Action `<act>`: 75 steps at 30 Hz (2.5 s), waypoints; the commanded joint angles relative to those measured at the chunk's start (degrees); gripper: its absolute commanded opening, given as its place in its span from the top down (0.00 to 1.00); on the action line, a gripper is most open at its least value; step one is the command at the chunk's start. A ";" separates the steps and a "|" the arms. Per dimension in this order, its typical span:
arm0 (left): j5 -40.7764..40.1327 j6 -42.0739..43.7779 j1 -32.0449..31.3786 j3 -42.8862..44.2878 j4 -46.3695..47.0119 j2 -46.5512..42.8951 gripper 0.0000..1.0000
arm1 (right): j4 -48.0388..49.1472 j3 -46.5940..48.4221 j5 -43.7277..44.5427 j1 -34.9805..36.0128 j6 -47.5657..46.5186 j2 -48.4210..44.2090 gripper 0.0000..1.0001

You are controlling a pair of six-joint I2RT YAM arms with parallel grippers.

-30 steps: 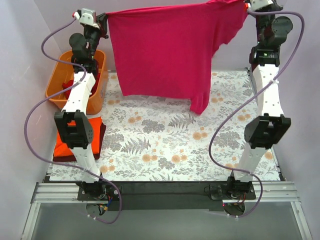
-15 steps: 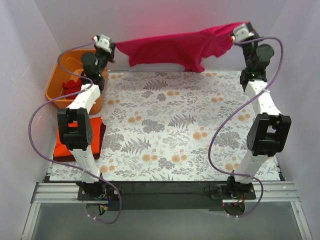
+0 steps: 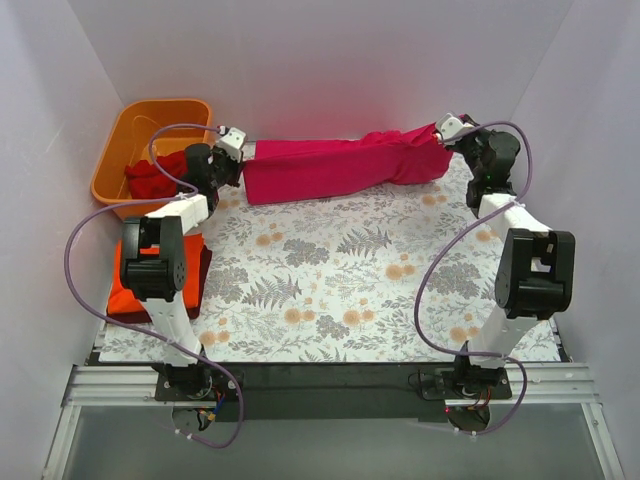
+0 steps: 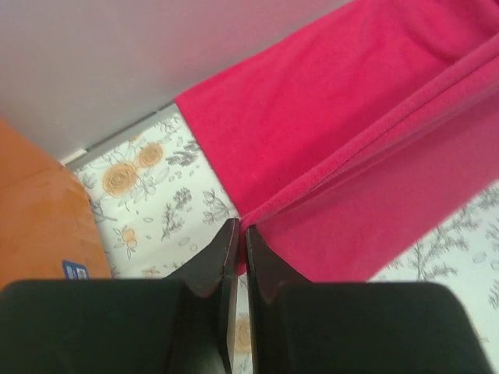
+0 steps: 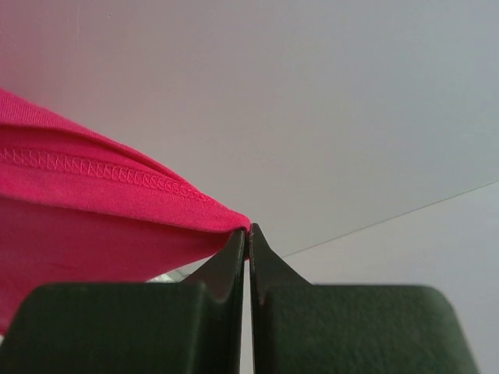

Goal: Fold and stack the t-shirts
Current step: Flatten the tshirt out

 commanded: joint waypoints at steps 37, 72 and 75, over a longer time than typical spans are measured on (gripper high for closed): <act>20.96 33.17 2.35 -8.92 -71.53 -25.06 0.57 | -101.39 4.98 -14.80 -0.07 -16.10 -23.53 0.15; -7.87 -1.41 -1.17 -0.82 -62.46 -1.22 0.81 | -82.14 -14.31 18.24 2.13 5.73 -4.65 0.81; -7.09 -1.41 -1.17 -0.47 -62.98 -1.49 0.82 | -84.68 -15.47 16.32 1.96 4.32 -9.59 0.80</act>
